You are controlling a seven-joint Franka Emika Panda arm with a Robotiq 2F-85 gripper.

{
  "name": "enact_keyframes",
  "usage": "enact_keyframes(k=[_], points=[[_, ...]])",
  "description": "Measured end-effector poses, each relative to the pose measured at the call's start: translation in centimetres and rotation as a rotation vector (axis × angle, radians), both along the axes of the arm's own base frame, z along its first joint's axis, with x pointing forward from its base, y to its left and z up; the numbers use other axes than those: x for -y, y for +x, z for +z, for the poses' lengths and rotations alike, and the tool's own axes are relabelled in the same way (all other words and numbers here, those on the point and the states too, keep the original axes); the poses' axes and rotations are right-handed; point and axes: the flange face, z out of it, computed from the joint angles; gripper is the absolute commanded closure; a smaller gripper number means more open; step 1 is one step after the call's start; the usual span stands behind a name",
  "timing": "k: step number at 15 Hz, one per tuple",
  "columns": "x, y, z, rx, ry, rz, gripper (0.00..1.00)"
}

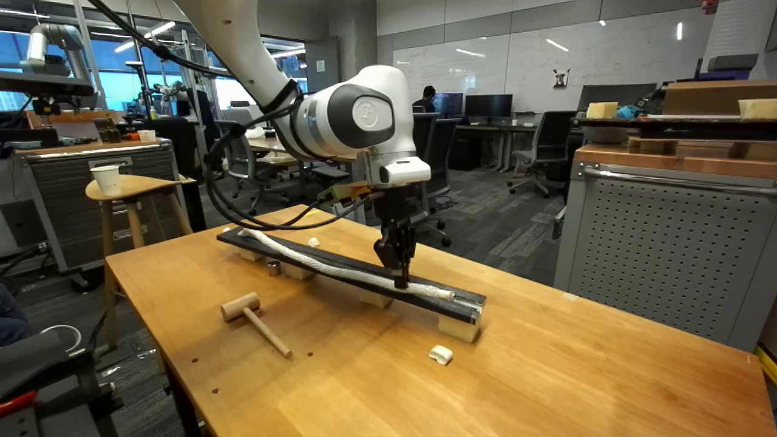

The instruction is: Put the rope along the center of the black object

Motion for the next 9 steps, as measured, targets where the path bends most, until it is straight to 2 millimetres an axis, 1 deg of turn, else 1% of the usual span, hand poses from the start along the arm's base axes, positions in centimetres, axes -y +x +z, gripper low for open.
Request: enact_keyframes(k=[4, 9], points=[[0.8, 0.5, 0.0, 0.007, -0.01, -0.008, 0.98], [0.9, 1.7, 0.1, 0.023, -0.018, -0.004, 0.98]])
